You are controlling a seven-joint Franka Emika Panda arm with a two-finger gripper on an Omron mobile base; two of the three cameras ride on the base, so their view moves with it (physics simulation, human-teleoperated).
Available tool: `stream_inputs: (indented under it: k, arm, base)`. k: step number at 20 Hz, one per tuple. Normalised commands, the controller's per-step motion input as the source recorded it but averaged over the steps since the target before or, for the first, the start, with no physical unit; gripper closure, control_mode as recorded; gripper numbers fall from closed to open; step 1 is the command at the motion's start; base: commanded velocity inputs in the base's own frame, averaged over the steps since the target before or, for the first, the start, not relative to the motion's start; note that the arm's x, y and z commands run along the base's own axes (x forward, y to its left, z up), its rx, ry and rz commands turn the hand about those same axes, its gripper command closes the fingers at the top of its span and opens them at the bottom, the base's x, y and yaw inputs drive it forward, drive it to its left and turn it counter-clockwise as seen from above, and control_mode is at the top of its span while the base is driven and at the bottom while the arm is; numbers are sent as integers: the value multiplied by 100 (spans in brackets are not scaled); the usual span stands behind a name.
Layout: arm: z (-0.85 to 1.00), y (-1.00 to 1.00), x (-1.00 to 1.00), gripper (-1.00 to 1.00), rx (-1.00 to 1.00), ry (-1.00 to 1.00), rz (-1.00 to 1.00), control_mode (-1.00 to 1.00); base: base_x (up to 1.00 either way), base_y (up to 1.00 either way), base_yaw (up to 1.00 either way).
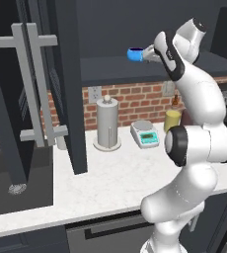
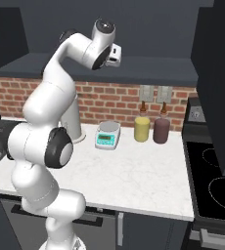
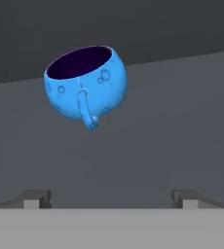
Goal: Gather all objects into one cabinet and sort the glasses and bowls to opposite sides.
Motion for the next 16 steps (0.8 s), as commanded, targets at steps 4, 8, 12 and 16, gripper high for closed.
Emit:
stream_inputs:
  k: [4,8,12,16]
  arm:
    - [0,0,33,-100,0,0,15,-100]
    - [0,6,34,-100,0,0,7,-100]
    - [0,11,40,-100,0,0,0,-100]
    - [0,14,41,-100,0,0,0,-100]
  base:
    - [0,0,0]
    - [0,0,0]
    - [0,0,0]
    - [0,0,0]
